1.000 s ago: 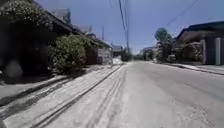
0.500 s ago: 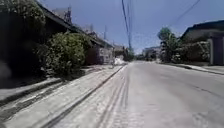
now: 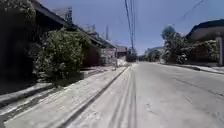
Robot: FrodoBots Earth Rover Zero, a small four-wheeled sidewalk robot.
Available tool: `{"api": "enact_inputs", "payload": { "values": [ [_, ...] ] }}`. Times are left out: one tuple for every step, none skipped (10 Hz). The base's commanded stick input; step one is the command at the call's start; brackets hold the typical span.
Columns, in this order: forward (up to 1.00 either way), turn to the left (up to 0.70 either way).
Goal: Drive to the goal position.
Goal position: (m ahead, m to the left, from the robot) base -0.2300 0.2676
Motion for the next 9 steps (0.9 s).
{"api": "enact_inputs", "payload": {
  "values": [
    [1.0,0.03],
    [1.0,0.03],
    [1.0,0.03],
    [1.0,0.03],
    [1.0,0.03],
    [1.0,0.03],
    [1.0,0.03],
    [1.0,0.03],
    [1.0,0.03]
  ]
}}
